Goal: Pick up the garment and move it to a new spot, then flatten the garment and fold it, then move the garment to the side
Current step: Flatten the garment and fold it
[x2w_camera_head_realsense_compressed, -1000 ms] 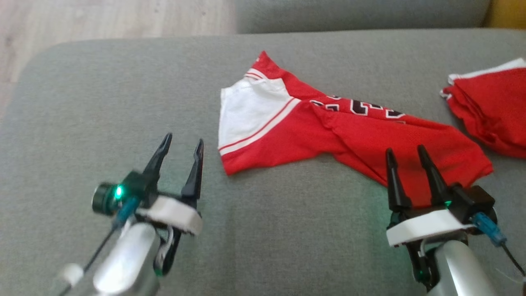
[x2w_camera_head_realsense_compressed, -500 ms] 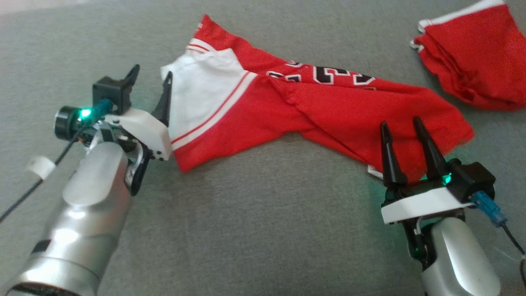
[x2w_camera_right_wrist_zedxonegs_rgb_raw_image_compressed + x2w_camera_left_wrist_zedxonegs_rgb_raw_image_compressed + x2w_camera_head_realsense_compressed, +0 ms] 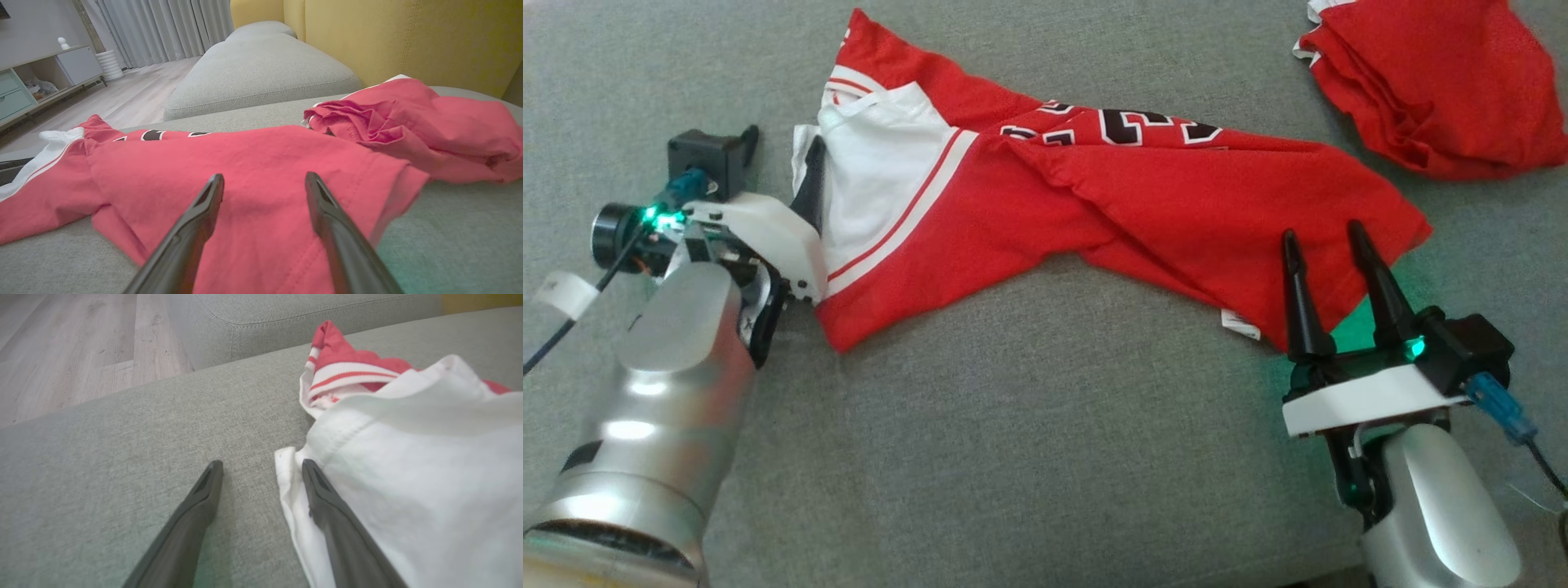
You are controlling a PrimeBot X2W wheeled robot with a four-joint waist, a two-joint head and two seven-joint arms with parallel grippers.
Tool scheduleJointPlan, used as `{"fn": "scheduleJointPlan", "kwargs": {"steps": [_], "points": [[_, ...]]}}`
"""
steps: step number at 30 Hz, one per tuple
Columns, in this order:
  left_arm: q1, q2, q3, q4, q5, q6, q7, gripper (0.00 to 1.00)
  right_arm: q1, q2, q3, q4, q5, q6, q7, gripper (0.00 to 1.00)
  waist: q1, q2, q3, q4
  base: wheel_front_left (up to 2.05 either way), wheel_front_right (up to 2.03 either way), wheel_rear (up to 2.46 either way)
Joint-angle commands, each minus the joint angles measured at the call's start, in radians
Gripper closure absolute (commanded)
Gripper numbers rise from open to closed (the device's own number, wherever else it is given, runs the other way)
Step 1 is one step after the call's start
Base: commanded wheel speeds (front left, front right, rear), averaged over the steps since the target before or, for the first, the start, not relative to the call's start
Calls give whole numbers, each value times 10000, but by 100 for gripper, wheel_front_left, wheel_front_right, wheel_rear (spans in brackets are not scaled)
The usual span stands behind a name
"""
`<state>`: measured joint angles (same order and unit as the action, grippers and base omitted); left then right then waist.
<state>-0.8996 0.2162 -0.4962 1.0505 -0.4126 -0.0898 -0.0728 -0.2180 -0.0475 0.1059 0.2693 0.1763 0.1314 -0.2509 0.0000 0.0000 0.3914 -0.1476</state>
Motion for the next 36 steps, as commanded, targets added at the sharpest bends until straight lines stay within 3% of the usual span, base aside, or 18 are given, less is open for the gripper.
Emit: {"fn": "scheduleJointPlan", "kwargs": {"steps": [1,2,3,11,16,22,23,27,31,36], "points": [[-185,250,88,78,-49,-97,72,8,-116,-28,134,-307,65,-7,-109,0,0,0,-25,33,0,0,0],[-194,213,17,180,-50,-145,123,60,-118,-28,132,-299,61,-7,-109,0,0,0,-35,45,0,0,0],[-195,175,-56,267,-58,-194,164,100,-128,-28,145,-293,57,-7,-109,0,0,0,-47,56,0,0,0],[-351,79,-182,297,-223,-339,-995,100,-125,-28,143,-226,28,-7,-109,0,0,0,-358,267,0,0,0],[-614,178,73,-263,-239,-210,-1775,100,-76,-28,96,-163,-7,-7,-109,0,0,0,-693,440,0,0,0],[-397,544,738,-3133,302,-37,-1885,100,65,-28,-116,-59,-128,-7,-109,0,0,0,-1313,918,0,0,0],[-76,670,931,-4150,576,-48,-1886,100,117,-28,-160,-15,-157,-7,-109,0,0,0,-1538,1116,0,0,0],[585,976,1084,-5790,1072,-159,-1888,100,222,-28,-232,78,-187,-7,-109,0,0,0,-1903,1568,0,0,0],[1277,1462,1023,-7088,1478,-281,-1888,100,326,-28,-250,182,-164,-7,-109,0,0,0,-2190,1994,0,0,0],[2584,2458,412,-8446,1846,-381,-1889,100,484,-28,-329,290,-106,-7,-109,0,0,0,-2516,2442,0,0,0]]}}
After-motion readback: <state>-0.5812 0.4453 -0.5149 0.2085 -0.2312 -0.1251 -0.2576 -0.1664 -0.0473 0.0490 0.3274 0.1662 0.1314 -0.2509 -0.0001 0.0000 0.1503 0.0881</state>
